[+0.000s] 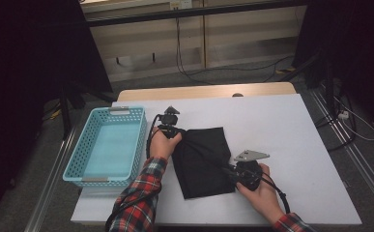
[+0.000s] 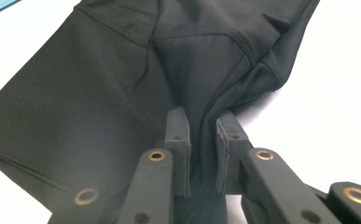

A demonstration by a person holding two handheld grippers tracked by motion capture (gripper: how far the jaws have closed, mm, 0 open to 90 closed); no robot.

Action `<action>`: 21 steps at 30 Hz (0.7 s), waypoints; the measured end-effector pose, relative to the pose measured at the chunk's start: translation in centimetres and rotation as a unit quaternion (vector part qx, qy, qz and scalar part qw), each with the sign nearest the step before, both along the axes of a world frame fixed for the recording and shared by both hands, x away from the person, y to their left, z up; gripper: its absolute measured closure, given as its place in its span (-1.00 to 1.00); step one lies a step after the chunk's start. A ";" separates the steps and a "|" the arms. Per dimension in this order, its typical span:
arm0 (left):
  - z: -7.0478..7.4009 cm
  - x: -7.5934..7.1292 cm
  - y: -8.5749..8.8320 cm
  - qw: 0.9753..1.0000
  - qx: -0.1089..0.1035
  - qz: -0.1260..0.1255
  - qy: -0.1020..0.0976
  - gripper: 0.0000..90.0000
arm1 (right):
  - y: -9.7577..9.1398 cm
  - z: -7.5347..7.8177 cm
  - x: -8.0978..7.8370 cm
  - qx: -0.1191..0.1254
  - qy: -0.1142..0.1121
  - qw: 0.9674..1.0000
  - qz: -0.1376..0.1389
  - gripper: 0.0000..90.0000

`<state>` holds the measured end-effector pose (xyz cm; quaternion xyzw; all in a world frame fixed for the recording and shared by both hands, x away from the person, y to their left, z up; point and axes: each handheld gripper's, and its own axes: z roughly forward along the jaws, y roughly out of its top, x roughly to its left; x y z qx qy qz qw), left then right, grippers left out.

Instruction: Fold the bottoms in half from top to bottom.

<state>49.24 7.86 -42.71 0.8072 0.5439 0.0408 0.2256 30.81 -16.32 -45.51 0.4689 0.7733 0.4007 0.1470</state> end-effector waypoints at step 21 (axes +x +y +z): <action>5.2 1.9 -1.0 0.994 0.067 -0.012 0.083 0.79 | -0.3 1.5 -0.7 0.010 -0.051 0.999 0.004 0.80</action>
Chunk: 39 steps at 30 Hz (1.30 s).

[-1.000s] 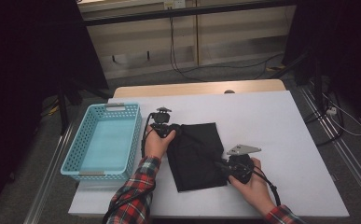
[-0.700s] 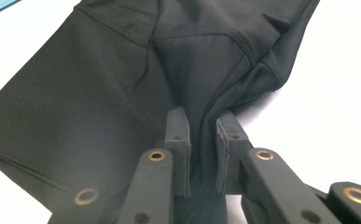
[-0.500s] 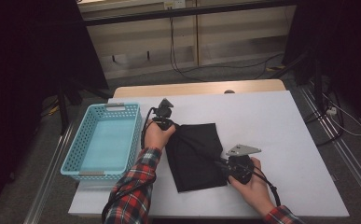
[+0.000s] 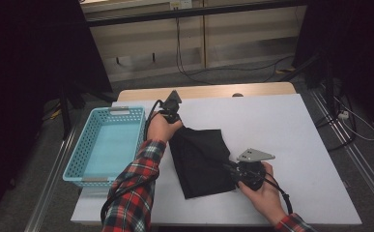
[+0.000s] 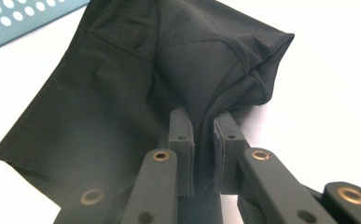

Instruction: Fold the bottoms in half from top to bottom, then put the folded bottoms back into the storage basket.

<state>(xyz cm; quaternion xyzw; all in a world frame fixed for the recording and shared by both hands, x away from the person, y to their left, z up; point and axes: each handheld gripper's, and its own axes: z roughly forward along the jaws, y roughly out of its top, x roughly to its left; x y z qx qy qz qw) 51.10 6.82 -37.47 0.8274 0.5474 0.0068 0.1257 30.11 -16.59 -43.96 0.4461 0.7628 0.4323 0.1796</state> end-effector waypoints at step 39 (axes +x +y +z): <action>9.5 0.6 2.0 0.997 0.066 -0.006 0.028 0.79 | 2.7 3.9 -1.1 0.047 -0.126 0.991 0.023 0.81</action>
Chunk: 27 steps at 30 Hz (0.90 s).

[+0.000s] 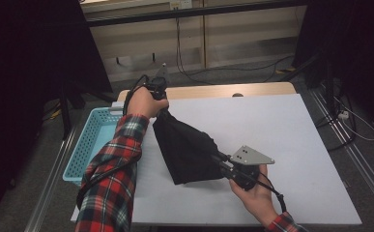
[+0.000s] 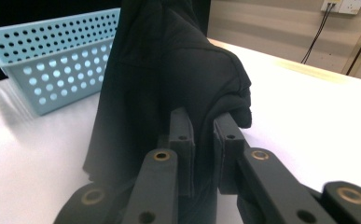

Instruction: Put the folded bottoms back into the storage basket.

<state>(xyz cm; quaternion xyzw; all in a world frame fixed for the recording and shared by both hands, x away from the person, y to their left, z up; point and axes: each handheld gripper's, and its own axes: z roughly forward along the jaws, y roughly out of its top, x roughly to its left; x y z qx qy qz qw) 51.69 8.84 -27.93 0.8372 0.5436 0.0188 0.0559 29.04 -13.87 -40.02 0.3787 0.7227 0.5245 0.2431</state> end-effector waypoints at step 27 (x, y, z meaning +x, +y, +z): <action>5.0 1.0 2.3 0.999 0.030 0.027 0.003 0.80 | 2.8 1.9 0.9 0.021 -0.035 0.999 0.019 0.81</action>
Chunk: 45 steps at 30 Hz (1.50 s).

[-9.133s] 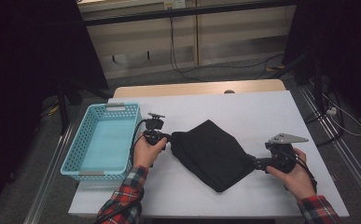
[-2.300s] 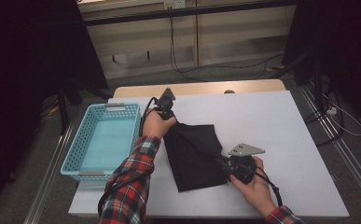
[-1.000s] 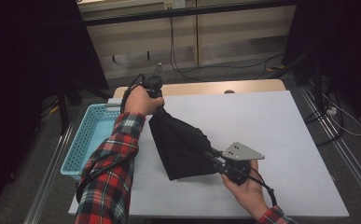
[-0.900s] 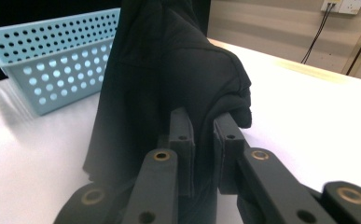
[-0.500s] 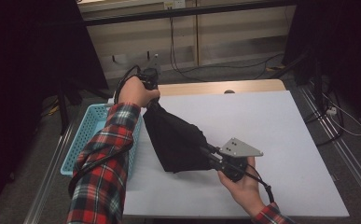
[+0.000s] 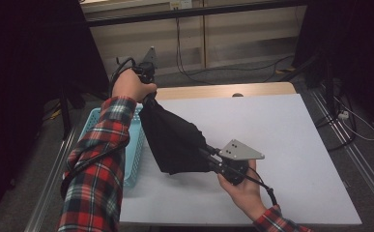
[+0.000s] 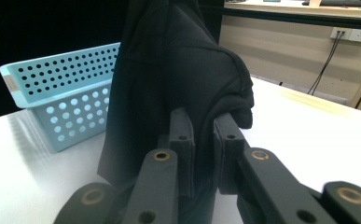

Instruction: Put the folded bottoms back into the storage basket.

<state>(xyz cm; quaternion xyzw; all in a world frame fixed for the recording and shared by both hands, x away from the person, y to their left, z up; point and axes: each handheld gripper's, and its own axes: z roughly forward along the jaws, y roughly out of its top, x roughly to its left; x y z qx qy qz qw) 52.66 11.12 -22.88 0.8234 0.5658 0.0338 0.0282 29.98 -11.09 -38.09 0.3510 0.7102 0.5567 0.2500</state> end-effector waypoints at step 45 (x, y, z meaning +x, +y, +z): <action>8.0 -1.4 10.2 0.995 0.003 0.074 -0.070 0.80 | 9.7 4.4 2.3 0.030 -0.032 0.995 0.087 0.80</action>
